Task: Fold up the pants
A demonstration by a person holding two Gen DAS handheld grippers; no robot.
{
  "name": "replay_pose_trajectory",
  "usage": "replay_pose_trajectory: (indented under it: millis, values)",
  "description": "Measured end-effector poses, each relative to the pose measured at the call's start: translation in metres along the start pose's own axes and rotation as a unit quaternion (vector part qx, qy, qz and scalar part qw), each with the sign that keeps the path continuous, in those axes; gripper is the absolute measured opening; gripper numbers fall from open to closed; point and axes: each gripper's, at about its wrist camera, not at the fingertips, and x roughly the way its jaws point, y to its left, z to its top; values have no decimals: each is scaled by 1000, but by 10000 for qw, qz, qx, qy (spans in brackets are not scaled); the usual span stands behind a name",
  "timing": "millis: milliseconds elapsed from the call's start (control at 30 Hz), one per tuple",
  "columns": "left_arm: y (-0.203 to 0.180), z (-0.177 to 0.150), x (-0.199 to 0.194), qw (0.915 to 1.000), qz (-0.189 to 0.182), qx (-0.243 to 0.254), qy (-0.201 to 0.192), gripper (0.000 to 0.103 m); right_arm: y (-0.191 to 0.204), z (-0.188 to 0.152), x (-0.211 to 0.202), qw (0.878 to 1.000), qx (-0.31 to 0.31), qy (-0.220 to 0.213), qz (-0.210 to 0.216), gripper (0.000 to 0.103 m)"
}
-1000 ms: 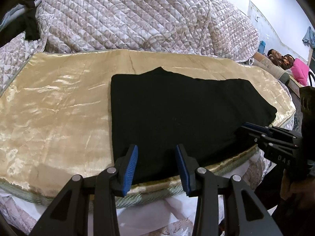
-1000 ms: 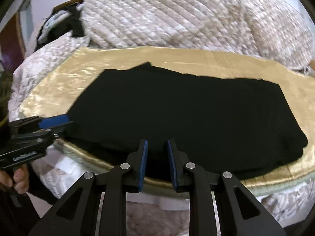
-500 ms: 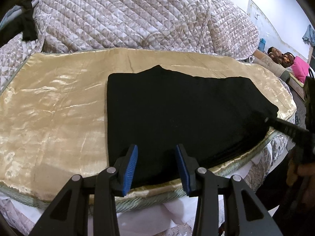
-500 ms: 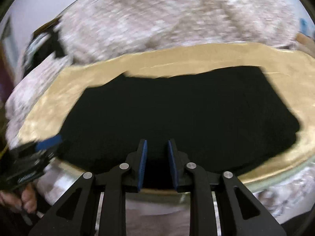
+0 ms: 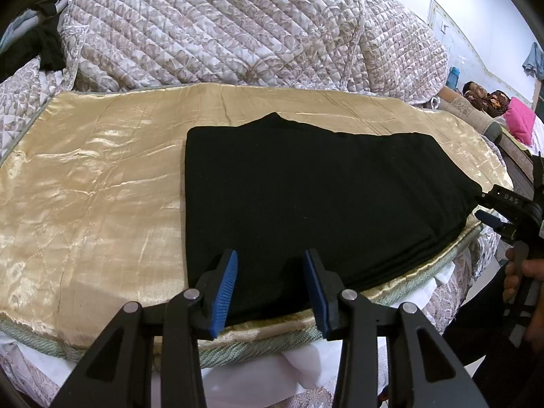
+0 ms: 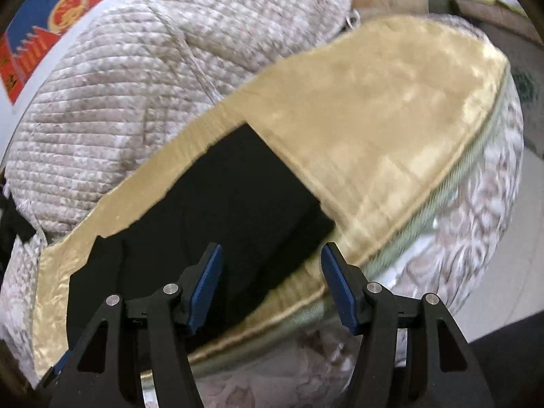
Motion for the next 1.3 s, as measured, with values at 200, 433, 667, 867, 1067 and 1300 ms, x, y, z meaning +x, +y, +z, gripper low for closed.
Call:
replay_pose_trajectory:
  millis: [200, 433, 667, 867, 1067, 1300]
  values:
    - [1, 0, 0, 10000, 1, 8, 1, 43, 0, 2, 7, 9998, 65, 48, 204, 65]
    - [1, 0, 0, 10000, 4, 1, 6, 43, -9, 12, 15, 9982, 423, -187, 392, 65]
    - [1, 2, -5, 10000, -33, -56, -51, 43, -3, 27, 23, 9978, 413, -96, 500, 23]
    - [14, 10, -14, 9989, 139, -359, -270, 43, 41, 45, -3, 9937, -242, -283, 1059, 20]
    - [40, 12, -18, 9955, 435, -766, -340, 43, 125, 45, -32, 9742, -1170, -271, 1913, 20]
    - [72, 6, -22, 9881, 861, -1227, -334, 43, 213, -12, -32, 9359, -2290, 241, 2665, 20]
